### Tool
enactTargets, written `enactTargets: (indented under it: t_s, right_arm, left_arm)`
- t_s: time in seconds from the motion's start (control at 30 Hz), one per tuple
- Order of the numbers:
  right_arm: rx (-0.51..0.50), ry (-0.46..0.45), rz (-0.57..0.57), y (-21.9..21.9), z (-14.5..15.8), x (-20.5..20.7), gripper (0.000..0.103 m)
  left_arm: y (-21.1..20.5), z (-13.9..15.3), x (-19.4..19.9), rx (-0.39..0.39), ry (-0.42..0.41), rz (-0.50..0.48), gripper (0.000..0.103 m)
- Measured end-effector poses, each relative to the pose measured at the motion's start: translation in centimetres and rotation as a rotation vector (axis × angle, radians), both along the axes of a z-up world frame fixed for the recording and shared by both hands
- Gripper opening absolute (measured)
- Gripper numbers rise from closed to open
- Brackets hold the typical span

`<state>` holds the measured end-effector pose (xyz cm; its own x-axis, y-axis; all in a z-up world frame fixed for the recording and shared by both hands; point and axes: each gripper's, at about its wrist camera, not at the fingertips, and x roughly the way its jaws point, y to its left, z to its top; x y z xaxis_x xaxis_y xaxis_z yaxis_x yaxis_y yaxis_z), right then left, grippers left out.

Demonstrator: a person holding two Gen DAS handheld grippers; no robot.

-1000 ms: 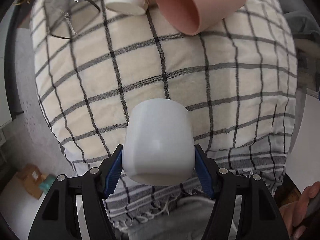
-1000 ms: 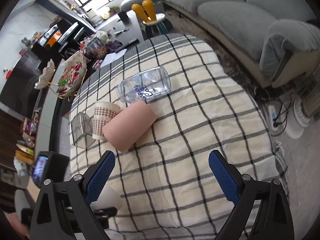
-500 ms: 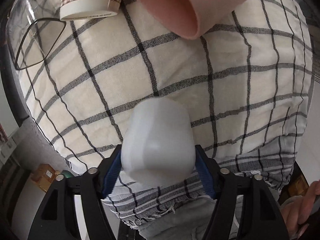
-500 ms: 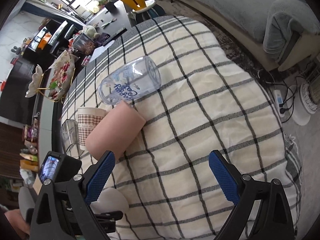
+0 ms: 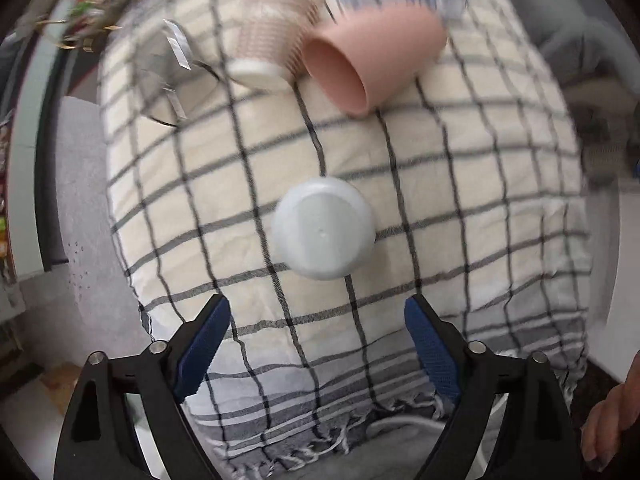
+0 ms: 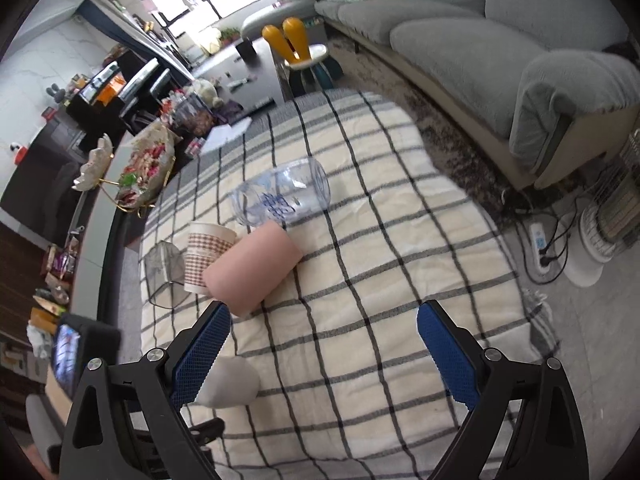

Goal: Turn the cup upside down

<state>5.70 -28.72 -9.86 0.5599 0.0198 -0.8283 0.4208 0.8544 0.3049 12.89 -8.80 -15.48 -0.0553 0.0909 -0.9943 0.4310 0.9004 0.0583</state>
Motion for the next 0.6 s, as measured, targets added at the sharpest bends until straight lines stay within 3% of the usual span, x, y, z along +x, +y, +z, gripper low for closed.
enactTargets:
  t_s: [0.13,0.33,0.6]
  right_arm:
    - [-0.068,-0.044,0.031,1.4,1.9,-1.1,0.095]
    - [-0.182,-0.098,0.084,3.9,4.0,-2.7,0.095]
    - [-0.279,-0.180,0.122,6.2,4.8,-5.2,0.095]
  left_arm:
    - [1.9,3.6,-1.5,-0.069,-0.166,0.070,0.091]
    - [3.4,7.4,-4.6,-0.089,-0.461,0.085,0.093]
    - [5.8,10.3,-7.8,-0.136,-0.726,0.165,0.103]
